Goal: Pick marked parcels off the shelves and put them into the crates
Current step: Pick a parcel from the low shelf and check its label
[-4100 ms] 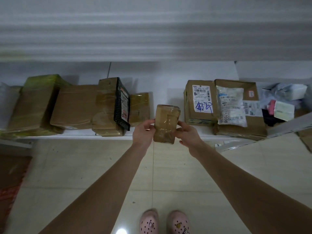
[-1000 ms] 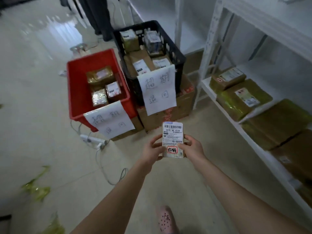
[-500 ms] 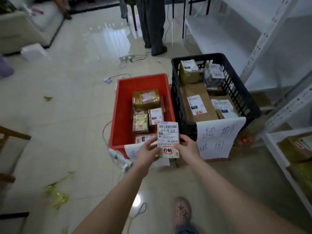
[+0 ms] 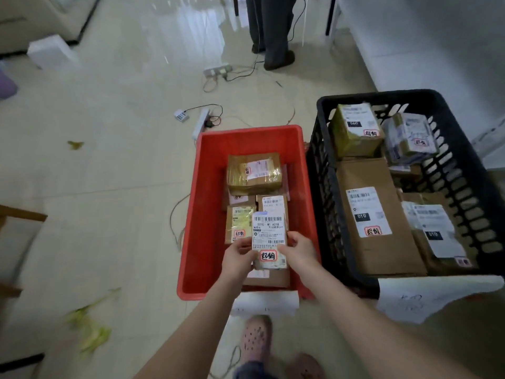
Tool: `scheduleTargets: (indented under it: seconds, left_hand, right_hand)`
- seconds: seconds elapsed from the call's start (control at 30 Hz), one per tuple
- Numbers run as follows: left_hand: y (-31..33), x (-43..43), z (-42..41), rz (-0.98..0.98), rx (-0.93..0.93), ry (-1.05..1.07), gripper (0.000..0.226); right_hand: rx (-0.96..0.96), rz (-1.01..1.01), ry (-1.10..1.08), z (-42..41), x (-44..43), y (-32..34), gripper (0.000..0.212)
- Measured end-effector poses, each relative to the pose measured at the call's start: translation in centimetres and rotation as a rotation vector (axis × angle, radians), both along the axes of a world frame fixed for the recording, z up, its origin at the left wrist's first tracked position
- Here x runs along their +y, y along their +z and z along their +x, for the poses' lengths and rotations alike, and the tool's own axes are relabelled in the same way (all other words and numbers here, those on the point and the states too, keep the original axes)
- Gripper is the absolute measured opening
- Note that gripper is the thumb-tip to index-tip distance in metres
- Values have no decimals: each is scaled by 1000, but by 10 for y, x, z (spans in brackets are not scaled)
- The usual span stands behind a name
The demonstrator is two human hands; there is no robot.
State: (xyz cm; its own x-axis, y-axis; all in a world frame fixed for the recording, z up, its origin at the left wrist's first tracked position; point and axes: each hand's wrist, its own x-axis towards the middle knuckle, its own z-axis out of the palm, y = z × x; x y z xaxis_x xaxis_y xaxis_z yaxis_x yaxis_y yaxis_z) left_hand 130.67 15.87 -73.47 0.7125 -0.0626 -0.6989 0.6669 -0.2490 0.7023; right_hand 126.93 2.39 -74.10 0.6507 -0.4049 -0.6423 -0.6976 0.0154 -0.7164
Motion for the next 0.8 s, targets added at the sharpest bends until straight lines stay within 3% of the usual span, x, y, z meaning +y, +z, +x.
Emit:
scheduleTargets:
  seconds: [0.27, 0.53, 0.8]
  left_hand:
    - [-54, -15, 76, 171, 16, -182, 37]
    - [-113, 29, 143, 351, -14, -282, 44]
    - [-134, 40, 160, 408, 14, -451, 45]
  right_hand:
    - [132, -163, -14, 72, -4, -42, 37]
    - [213, -73, 89, 146, 44, -98, 42]
    - [285, -28, 241, 160, 59, -115, 46]
